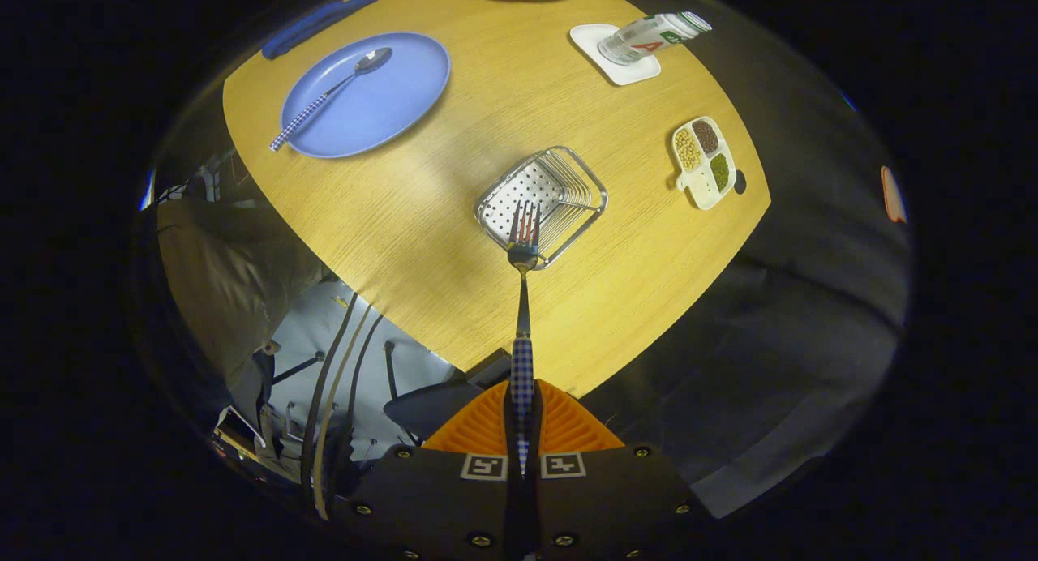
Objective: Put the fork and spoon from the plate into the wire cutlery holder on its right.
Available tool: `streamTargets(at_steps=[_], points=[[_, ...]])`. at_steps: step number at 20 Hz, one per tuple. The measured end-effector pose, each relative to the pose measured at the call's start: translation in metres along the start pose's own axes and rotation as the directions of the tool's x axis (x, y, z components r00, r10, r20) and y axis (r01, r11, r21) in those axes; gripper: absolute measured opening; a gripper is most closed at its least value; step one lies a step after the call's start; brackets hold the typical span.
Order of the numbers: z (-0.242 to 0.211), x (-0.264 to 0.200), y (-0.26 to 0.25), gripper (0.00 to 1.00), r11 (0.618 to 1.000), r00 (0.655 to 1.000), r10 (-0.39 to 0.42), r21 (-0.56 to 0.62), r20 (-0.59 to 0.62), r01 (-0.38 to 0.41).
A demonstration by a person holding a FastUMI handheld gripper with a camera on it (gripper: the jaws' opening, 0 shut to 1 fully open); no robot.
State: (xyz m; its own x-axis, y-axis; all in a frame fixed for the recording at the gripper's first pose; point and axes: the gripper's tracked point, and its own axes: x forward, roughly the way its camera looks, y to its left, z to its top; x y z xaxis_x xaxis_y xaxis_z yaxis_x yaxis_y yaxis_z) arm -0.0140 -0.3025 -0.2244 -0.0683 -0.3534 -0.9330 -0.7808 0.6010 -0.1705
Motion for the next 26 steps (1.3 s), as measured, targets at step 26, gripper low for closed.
streamTargets(at_steps=[26], points=[[0.064,0.053,-0.021,0.09,0.995,0.983,0.088,-0.026,-0.164,-0.093]])
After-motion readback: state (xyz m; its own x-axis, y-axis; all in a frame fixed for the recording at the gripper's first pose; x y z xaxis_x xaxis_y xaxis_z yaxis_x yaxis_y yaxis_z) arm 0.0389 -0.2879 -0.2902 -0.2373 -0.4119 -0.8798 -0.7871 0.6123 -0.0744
